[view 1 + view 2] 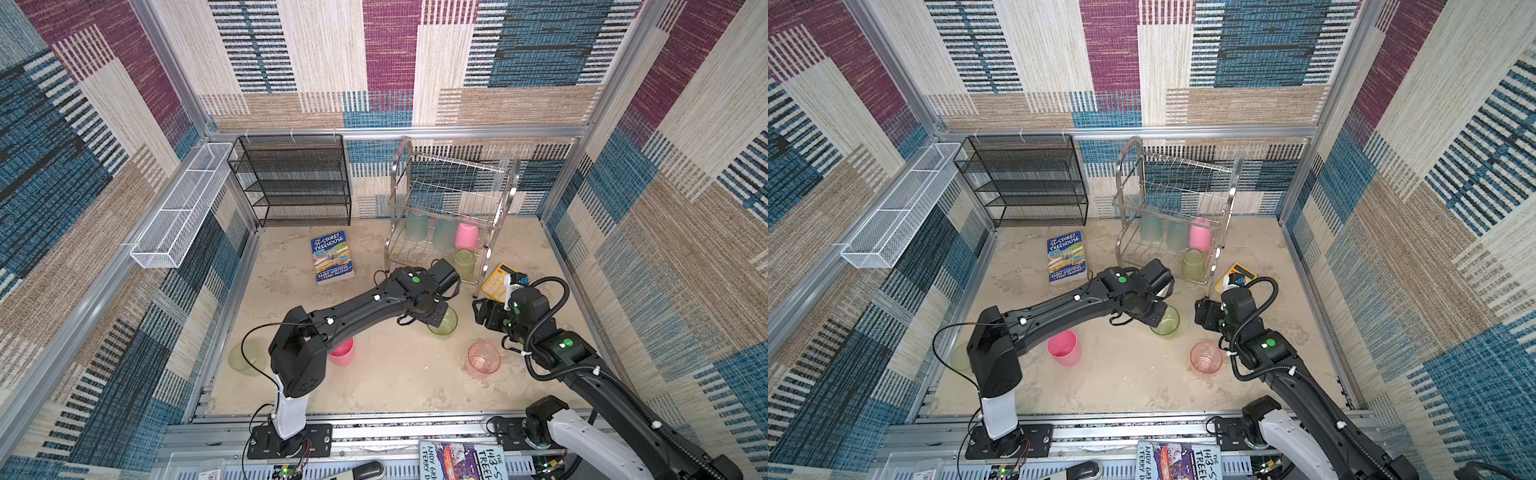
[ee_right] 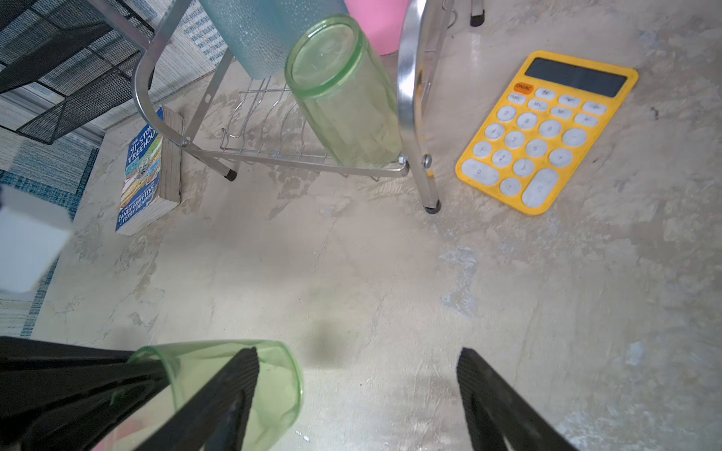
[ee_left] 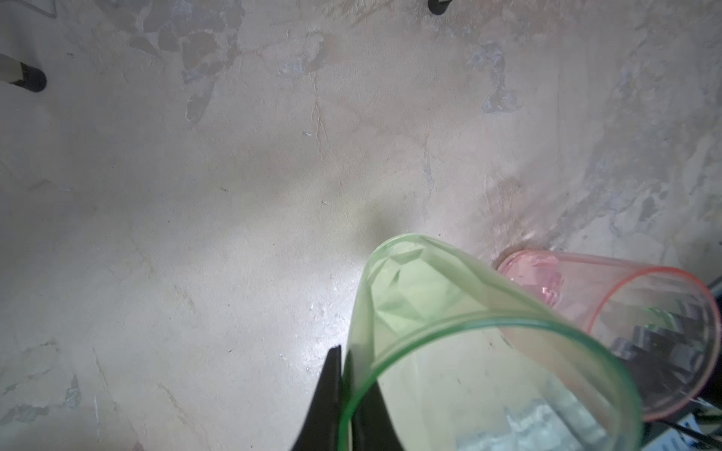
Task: Load the cups into the dish rack
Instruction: 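Close the left gripper on the green cup and lift it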
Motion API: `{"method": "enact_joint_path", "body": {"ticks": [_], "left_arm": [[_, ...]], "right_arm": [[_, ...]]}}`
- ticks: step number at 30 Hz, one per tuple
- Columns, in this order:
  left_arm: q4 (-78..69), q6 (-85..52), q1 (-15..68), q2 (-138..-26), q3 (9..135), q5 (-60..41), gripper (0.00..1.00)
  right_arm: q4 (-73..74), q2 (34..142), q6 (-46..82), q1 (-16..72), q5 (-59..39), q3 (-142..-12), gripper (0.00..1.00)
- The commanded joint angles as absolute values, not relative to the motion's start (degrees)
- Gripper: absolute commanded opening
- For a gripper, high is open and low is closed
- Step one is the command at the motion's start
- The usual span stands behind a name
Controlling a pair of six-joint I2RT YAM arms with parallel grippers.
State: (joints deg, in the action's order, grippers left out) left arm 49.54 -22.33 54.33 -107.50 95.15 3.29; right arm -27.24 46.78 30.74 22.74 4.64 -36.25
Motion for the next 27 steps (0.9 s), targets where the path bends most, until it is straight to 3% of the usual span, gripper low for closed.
{"method": "enact_joint_path", "body": {"ticks": [1, 10, 16, 27], "left_arm": [[45.83, -23.40, 52.58, -104.37, 92.32, -0.43, 0.01], [34.24, -28.13, 44.27, -96.21, 81.10, -10.45, 0.01], [28.93, -30.52, 40.25, -92.26, 76.53, -12.74, 0.01], [13.83, -37.99, 33.35, -83.89, 62.24, -16.79, 0.02]], "right_arm": [[-26.02, 47.01, 31.51, 22.73, 5.62, -36.49, 0.83], [-22.26, 49.54, 35.45, 22.71, -0.69, -36.70, 0.83], [-16.46, 50.57, 41.49, 22.75, -8.34, -37.05, 0.83], [-6.77, 51.33, 55.70, 22.69, -12.80, -34.94, 0.84]]}}
